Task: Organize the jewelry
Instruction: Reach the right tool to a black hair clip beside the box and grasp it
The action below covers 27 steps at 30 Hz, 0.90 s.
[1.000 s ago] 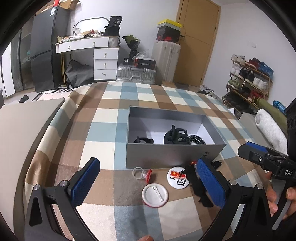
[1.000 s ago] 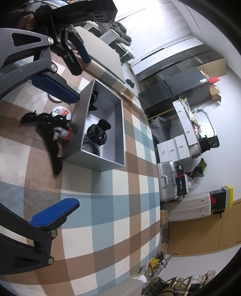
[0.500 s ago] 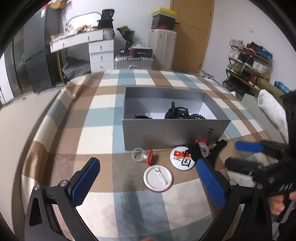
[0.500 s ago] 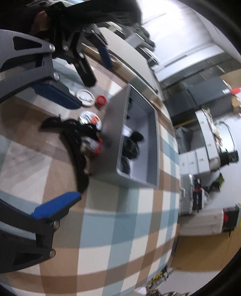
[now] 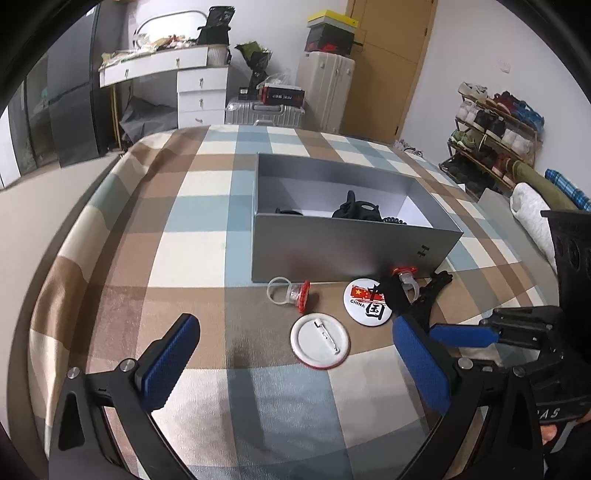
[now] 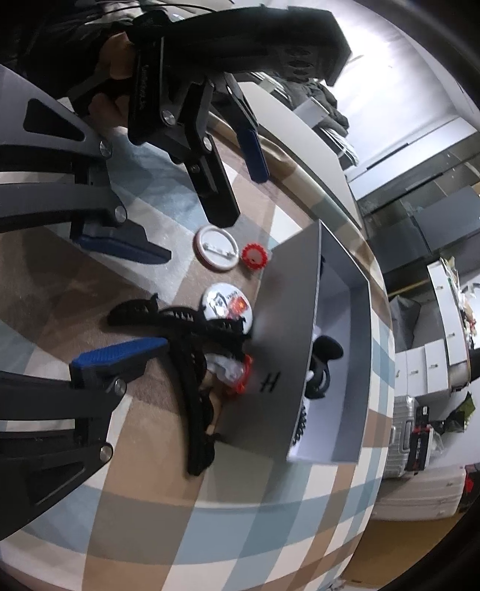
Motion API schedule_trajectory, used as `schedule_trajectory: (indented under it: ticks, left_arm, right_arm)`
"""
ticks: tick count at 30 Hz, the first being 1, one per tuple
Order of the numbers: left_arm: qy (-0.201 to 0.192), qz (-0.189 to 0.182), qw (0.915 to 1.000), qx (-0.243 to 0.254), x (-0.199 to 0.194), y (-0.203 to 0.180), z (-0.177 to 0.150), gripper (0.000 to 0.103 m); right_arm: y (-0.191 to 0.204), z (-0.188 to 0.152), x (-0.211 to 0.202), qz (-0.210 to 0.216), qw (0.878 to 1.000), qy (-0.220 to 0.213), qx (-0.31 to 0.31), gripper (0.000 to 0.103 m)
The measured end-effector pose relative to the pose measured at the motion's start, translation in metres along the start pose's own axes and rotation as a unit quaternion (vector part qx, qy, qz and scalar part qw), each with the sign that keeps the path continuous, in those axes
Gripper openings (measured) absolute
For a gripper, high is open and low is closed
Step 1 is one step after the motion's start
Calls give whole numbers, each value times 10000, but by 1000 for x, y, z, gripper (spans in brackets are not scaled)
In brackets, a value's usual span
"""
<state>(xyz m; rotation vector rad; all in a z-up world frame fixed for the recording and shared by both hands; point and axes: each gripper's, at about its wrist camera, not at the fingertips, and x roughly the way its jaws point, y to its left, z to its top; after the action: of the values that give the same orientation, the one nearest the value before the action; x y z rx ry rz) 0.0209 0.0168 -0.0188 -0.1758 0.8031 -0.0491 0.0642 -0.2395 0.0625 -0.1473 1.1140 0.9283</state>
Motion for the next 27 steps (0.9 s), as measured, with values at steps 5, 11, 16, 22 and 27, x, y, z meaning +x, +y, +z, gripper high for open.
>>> schedule_trajectory:
  ticks: [5, 11, 16, 22, 27]
  left_arm:
    - [13, 49, 10000, -14, -1, 1, -2, 102]
    - [39, 38, 10000, -21, 0, 1, -3, 102]
    - [27, 69, 10000, 35, -2, 0, -4, 102]
    - [15, 143, 9999, -4, -3, 5, -3, 102]
    - [2, 184, 9998, -29, -4, 6, -2, 102]
  right_arm:
    - [6, -1, 5, 71, 9999, 80, -125, 35]
    - [10, 5, 13, -15, 9998, 85, -182, 29]
    - [11, 10, 18, -112, 9998, 49, -167, 26]
    - [11, 13, 19, -256, 9996, -20, -121, 25]
    - [10, 14, 20, -275, 9996, -60, -65, 25]
